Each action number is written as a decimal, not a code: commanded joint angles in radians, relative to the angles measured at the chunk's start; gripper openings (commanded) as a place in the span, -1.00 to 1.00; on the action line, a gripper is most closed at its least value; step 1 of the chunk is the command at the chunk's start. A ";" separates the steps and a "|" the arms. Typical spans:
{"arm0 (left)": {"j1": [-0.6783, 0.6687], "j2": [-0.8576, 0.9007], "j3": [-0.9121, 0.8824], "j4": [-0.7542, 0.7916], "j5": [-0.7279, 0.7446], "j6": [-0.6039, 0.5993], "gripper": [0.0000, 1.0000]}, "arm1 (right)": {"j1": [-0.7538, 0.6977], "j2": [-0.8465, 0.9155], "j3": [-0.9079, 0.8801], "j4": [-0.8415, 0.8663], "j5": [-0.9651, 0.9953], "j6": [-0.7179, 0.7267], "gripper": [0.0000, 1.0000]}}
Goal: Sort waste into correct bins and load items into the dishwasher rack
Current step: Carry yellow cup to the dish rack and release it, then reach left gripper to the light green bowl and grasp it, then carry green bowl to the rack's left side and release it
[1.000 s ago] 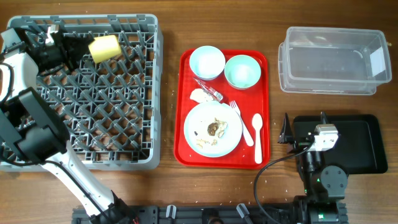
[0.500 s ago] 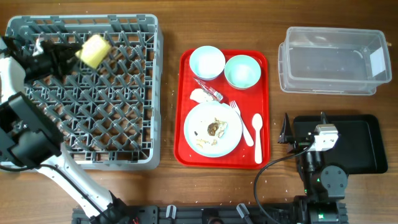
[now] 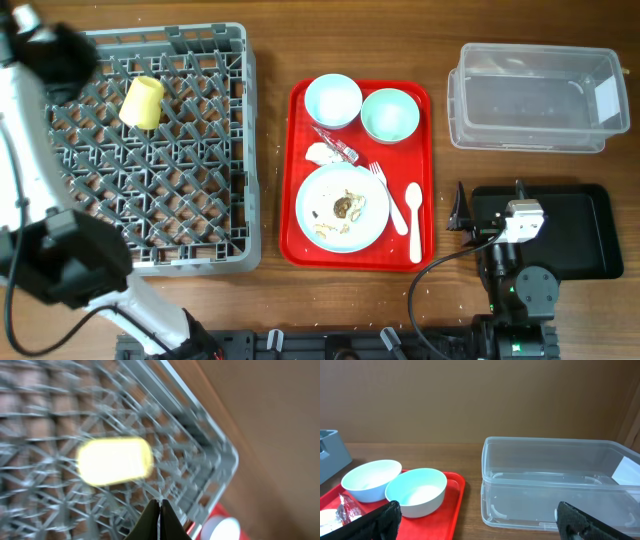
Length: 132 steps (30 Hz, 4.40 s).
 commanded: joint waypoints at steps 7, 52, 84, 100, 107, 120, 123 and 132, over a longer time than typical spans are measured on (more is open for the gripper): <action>-0.215 0.213 -0.007 0.063 -0.392 0.028 -0.92 | 0.001 -0.005 -0.001 0.003 -0.013 0.011 1.00; -1.107 0.229 -0.180 0.394 -0.454 0.250 0.32 | 0.001 -0.005 -0.001 0.003 -0.013 0.011 1.00; -1.139 0.140 -0.155 0.595 -0.393 0.109 -0.92 | 0.001 -0.005 -0.001 0.003 -0.014 0.011 1.00; 0.393 0.026 -0.158 0.107 0.916 -0.094 -0.92 | 0.001 -0.005 -0.001 0.003 -0.014 0.011 1.00; 0.455 0.205 -0.214 -0.041 1.084 0.107 -0.91 | 0.001 -0.005 -0.001 0.003 -0.013 0.010 1.00; 0.556 0.221 -0.256 -0.034 0.782 0.107 -0.63 | 0.001 -0.005 -0.001 0.003 -0.013 0.010 1.00; 0.587 0.220 -0.255 -0.065 0.658 0.106 -0.49 | 0.001 -0.005 -0.001 0.003 -0.014 0.010 1.00; 0.601 0.063 -0.042 -0.280 -0.050 -0.034 0.50 | 0.001 -0.005 -0.001 0.003 -0.013 0.011 1.00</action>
